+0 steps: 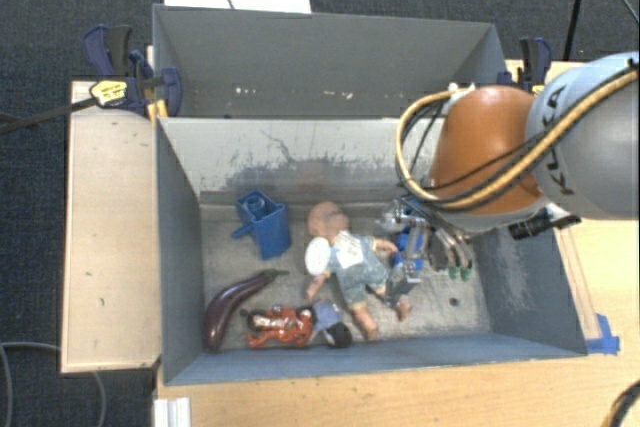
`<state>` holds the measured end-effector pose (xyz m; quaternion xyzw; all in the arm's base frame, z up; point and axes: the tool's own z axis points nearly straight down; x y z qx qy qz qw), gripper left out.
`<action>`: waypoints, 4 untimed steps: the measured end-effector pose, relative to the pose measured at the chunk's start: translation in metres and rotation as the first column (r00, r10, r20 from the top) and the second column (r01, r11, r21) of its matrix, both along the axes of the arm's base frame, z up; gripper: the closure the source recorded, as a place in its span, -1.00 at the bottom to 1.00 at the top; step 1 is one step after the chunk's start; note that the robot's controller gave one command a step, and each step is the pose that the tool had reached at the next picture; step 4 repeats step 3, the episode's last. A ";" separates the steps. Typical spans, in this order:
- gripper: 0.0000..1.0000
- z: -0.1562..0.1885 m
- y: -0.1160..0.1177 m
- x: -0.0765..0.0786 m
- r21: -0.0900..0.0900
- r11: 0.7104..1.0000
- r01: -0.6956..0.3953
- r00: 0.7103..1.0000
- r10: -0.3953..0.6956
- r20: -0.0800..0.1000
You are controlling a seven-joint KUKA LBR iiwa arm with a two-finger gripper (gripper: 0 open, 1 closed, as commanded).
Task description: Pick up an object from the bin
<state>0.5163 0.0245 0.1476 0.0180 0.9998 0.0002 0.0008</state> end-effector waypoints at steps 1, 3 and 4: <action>1.00 -0.068 -0.005 0.018 -0.001 0.948 -0.317 0.948 0.317 0.017; 1.00 0.133 -0.012 0.016 -0.002 0.961 -0.275 0.961 0.275 0.005; 1.00 0.133 -0.012 0.016 -0.002 0.961 -0.275 0.961 0.275 0.005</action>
Offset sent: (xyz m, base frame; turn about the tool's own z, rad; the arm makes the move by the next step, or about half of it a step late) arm 0.0000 0.0000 0.0000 0.0000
